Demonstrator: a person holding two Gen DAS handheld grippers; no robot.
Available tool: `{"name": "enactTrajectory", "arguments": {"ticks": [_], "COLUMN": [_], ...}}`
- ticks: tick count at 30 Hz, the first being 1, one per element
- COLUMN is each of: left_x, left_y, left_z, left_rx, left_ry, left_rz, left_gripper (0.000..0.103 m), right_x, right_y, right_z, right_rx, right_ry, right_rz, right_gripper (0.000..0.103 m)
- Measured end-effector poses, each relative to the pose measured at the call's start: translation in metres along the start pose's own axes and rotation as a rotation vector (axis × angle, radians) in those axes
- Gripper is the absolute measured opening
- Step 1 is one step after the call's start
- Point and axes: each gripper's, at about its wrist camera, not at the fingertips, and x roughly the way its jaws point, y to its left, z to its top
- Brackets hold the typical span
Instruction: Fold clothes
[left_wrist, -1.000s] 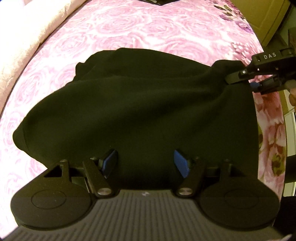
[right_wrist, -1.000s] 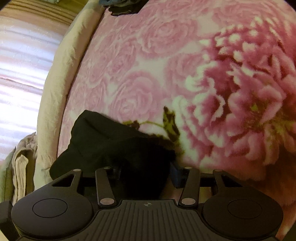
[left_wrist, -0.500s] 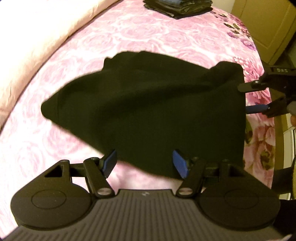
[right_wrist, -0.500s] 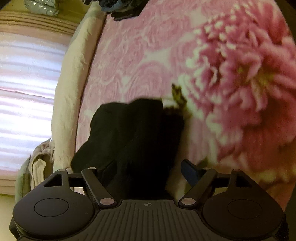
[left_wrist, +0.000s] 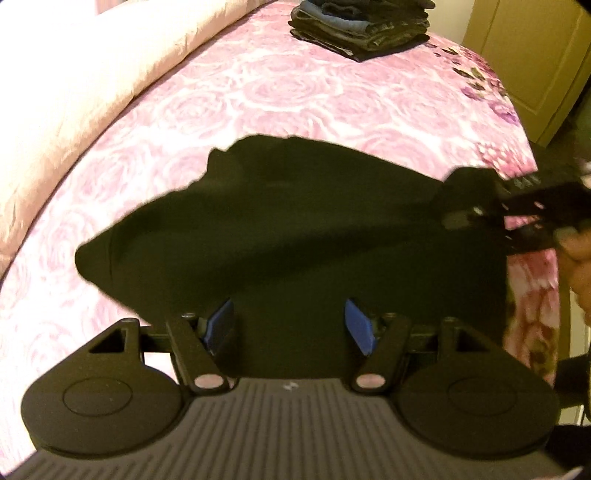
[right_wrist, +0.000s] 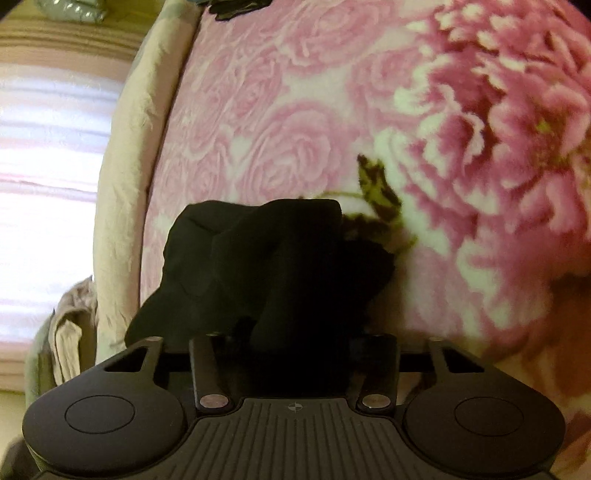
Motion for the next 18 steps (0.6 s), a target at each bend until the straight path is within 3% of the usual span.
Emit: {"name": "enactTrajectory", "arguments": {"ticks": [4, 9, 13, 15, 16, 18], "left_x": [0.019, 0.043, 0.057, 0.058, 0.059, 0.063], "left_y": [0.005, 0.003, 0.003, 0.008, 0.010, 0.016], "left_z": [0.023, 0.041, 0.045, 0.047, 0.048, 0.050], "left_rx": [0.008, 0.030, 0.027, 0.007, -0.001, -0.002], "left_ry": [0.003, 0.013, 0.025, 0.026, 0.030, 0.046], "left_rz": [0.008, 0.004, 0.010, 0.026, 0.049, 0.105], "left_gripper": [0.062, 0.062, 0.062, 0.062, 0.062, 0.055], "right_x": [-0.009, -0.011, 0.002, -0.002, -0.007, -0.019], "right_y": [0.013, 0.030, 0.020, 0.017, 0.016, 0.011], "right_z": [0.013, 0.063, 0.086, 0.081, 0.077, 0.066], "right_rx": [-0.011, -0.098, -0.114, -0.142, -0.148, -0.132], "right_ry": [0.002, -0.056, -0.014, -0.018, -0.034, -0.059], "right_rz": [0.016, 0.034, 0.021, 0.036, 0.039, 0.034], "right_gripper": [0.031, 0.030, 0.031, 0.040, 0.050, 0.054]}}
